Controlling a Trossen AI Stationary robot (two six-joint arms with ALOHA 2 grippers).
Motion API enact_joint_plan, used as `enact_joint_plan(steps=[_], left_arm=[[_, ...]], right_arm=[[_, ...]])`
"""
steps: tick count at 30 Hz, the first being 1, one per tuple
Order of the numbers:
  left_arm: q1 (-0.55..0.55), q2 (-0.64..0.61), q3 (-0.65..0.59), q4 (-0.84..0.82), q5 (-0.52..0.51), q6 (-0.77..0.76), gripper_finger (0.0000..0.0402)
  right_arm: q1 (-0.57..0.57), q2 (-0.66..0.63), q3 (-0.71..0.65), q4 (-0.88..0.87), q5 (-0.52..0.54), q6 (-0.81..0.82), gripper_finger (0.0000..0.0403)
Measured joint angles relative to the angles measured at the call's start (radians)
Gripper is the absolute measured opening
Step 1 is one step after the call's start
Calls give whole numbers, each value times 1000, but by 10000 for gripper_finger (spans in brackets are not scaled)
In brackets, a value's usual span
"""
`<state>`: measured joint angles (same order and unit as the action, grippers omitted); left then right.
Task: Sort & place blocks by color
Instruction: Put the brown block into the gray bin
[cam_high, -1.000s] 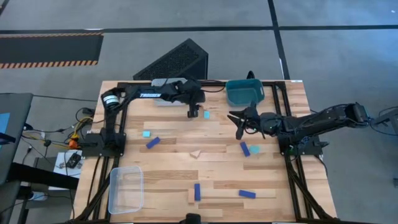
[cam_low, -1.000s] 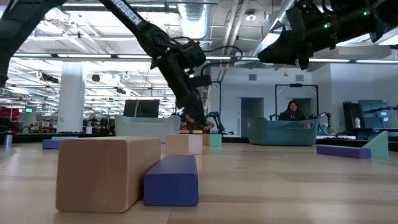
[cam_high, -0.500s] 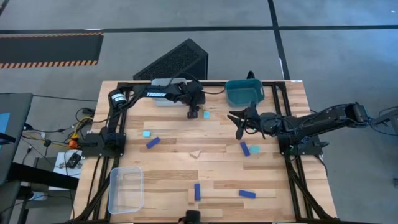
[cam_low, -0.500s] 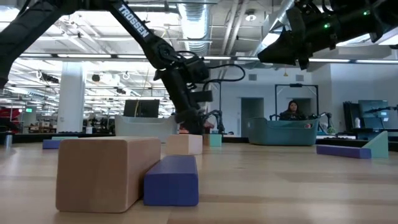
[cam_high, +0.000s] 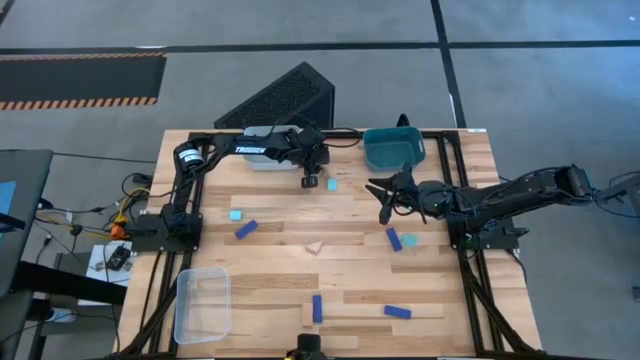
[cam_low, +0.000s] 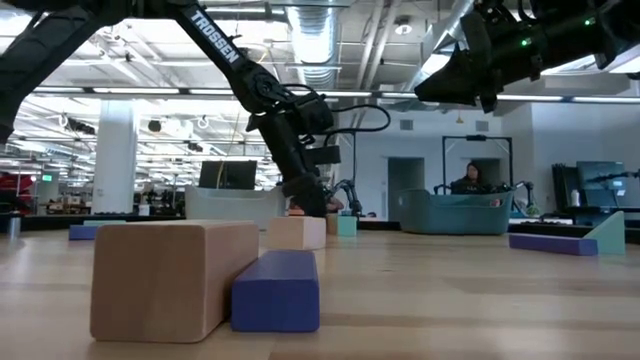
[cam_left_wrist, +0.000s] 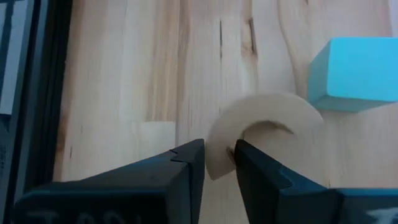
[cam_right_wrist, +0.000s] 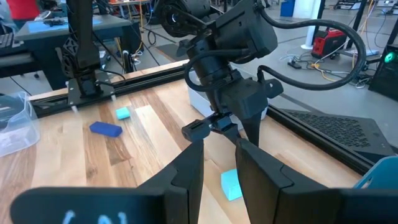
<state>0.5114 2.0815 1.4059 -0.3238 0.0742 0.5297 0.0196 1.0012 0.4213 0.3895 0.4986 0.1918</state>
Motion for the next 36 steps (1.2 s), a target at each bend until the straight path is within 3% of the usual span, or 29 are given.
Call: enact_joint_plan(steps=[8, 16, 30, 36], left_arm=[[-4, -8, 0, -9, -11, -33, 31], [-11, -74, 0, -29, -31, -91, 35], [40, -296, -3, -195, -173, -121, 30], [115, -416, -149, -92, -173, -164, 30]], right_arm=[[0, 0, 0, 0, 0, 2, 119], [0, 0, 0, -7, 0, 2, 119], [0, 0, 0, -33, 0, -1, 119], [-1, 0, 0, -47, 0, -1, 119]])
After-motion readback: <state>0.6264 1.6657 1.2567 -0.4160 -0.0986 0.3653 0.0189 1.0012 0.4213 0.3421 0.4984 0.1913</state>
